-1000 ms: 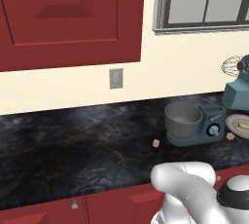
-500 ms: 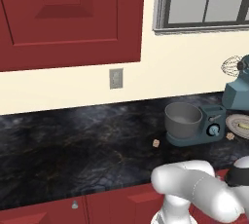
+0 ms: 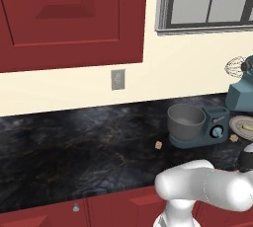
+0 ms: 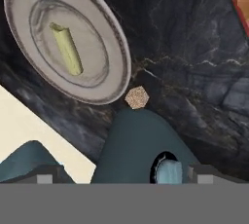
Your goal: Add butter and sugar cubes to the stand mixer bowl and then turn on the stand mixer to begin making frosting.
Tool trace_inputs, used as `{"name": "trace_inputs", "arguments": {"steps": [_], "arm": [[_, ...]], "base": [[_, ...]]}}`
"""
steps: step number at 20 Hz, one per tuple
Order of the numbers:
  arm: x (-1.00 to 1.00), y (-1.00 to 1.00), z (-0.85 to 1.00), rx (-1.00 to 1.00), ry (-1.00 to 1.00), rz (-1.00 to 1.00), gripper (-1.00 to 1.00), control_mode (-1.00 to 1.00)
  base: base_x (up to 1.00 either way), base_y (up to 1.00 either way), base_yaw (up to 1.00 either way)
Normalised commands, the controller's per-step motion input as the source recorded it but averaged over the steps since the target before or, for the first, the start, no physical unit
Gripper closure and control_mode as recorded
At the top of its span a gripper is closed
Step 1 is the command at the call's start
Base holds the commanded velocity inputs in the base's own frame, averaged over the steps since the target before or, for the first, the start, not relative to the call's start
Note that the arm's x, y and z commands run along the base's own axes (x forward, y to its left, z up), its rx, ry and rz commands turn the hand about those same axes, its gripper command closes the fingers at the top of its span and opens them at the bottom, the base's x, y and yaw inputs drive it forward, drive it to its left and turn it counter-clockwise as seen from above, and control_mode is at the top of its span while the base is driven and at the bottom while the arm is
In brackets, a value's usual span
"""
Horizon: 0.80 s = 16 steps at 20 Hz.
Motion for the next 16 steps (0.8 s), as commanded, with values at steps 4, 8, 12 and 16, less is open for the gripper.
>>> {"name": "trace_inputs", "arguments": {"steps": [4, 8, 12, 16], "arm": [[0.22, -0.32, -0.23, 0.06, 0.16, 0.0, -1.0, -1.0], [0.23, -0.3, -0.28, 0.07, 0.19, 0.0, -1.0, -1.0], [0.21, -0.27, -0.29, 0.07, 0.1, 0.0, -1.0, -1.0], [0.15, -0.09, -0.28, 0.03, 0.0, 0.01, -1.0, -1.0]], "base": [[0.0, 0.0, 0.0], [0.0, 0.0, 0.0], [0.0, 0.0, 0.0], [0.0, 0.0, 0.0]]}}
